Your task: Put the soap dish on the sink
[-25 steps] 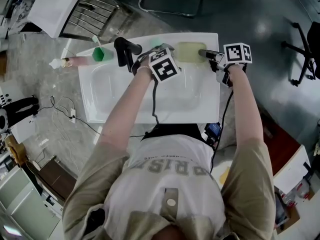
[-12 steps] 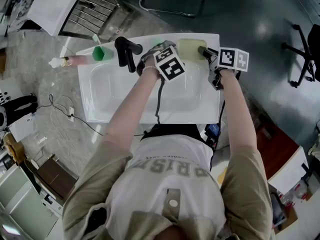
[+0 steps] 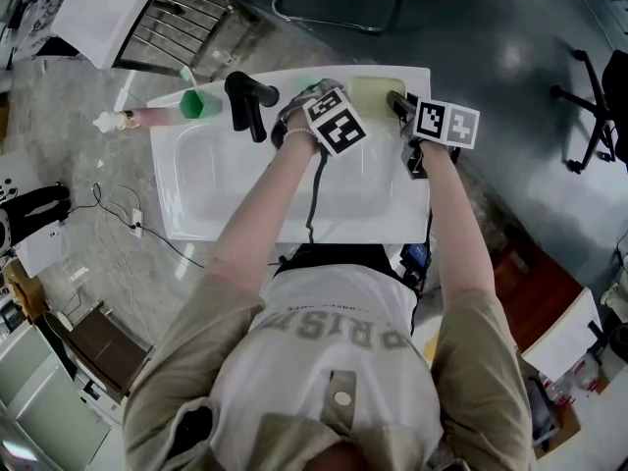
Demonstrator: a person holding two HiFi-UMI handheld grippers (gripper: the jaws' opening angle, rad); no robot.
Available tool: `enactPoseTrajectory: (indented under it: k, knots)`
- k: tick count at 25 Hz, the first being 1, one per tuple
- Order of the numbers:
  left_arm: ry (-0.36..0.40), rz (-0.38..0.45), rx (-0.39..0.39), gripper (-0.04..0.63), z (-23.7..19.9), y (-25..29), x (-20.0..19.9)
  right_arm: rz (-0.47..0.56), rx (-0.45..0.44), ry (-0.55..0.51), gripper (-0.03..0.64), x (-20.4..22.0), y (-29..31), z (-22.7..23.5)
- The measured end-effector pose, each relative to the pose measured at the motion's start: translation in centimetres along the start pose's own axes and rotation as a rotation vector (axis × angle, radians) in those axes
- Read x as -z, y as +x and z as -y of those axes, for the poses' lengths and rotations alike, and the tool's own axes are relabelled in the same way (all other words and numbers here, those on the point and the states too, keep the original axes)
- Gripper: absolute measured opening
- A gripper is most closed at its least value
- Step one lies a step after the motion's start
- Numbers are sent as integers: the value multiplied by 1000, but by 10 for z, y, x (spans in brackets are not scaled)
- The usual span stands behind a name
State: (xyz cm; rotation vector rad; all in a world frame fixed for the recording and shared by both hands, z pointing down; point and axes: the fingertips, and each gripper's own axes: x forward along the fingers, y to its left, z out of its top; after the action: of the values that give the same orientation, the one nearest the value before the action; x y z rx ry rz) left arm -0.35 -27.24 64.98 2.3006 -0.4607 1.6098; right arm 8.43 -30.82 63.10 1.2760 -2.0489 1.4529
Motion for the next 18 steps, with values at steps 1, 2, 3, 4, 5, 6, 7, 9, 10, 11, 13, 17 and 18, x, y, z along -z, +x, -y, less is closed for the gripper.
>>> enactPoseTrajectory:
  k: [1,2,3,4,5,6,7,9,10,11,13,17,18]
  knots:
    - [-2,3,1,368,-1,1,0,2,7,-2,129,0,1,0]
    - [-2,7,3,368,-1,2,-1,4,13,-4,130,0,1,1]
    - [0,10,4,368,-1,3,-2,6,19,-6,130,0,1,1]
    - [5,11,5,368,-1,4,-2,7,25,-10,132,0,2,2]
    - [10,12,5,367,-1,4,-3,8,30,-14,133,0,2,2]
    - [15,11,4,367,0,5,-3,10,33,-18,133,0,2,2]
    - [19,9,3,367,-1,5,-3,12,37,-23,132,-1,2,2]
    - [28,5,2,367,-1,7,-4,13,49,-41,130,-1,2,3]
    - [34,3,0,367,-1,8,-4,13,54,-49,130,-1,2,4]
    - [39,0,-3,367,-1,8,-4,12,57,-55,130,0,2,4]
    - [45,-3,-8,367,-2,8,-4,11,60,-65,127,-1,2,5]
    - [41,-3,-17,359,-5,8,-5,18,75,-80,129,-2,2,5]
    - [39,-2,-18,359,-5,8,-5,22,82,-85,129,-2,2,5]
